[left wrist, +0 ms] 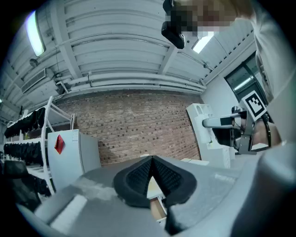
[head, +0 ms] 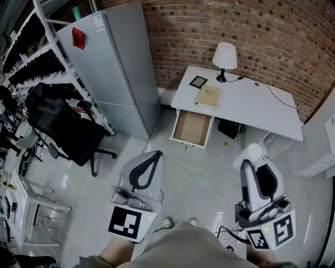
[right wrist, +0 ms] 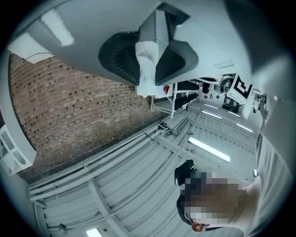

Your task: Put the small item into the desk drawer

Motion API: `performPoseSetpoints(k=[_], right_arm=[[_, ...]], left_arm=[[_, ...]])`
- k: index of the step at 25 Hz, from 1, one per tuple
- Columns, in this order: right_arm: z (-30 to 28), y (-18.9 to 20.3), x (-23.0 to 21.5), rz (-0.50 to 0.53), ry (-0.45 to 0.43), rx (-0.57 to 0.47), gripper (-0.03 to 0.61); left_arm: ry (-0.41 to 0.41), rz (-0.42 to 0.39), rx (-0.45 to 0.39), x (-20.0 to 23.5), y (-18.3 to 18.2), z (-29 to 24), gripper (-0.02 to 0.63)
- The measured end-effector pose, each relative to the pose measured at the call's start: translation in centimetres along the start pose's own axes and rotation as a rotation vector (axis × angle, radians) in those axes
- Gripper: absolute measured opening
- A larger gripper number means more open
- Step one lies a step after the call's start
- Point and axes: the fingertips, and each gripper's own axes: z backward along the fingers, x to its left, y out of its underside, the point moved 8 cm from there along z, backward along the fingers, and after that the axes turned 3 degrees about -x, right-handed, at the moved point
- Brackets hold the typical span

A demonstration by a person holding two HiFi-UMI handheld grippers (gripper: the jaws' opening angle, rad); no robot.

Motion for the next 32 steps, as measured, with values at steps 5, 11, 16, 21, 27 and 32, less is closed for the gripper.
performPoseSetpoints(k=[5,11,16,21,27,32], right_arm=[[0.5,0.2,-0.6,-0.018,0.004,0.02,0.114],[1.3,0.3,-1.1,-0.033,0.0,0.029,0.114],[2.3,0.5,-2.1,-0.051,0.007,0.041,0.114],[3.5,1.0,-3.0,-0.059,-0.012,0.069,0.114],[4.5,2.0,-3.8,-0.069,-0.04,0.098,0.114],[4.2,3.2,-4.6,-0.074,-0.043,0.113,0.114]], left_arm=[[-0.016,0.006,0.007,-0.4,0.2,-0.2,0.003],[-0.007,0.004,0.003,-1.4,0.0,-0.3,0.002],[-0.003,0.008,0.009,-2.7,0.0,-0.5,0.003],[0.001,0.019,0.006,-4.4,-0.1,-0.7,0.003],[-0.009,0.027,0.012,-6.1,0.7,-0.7,0.003],[-0.012,0.031,0.016,-6.1,1.8,-1.5,0.003]])
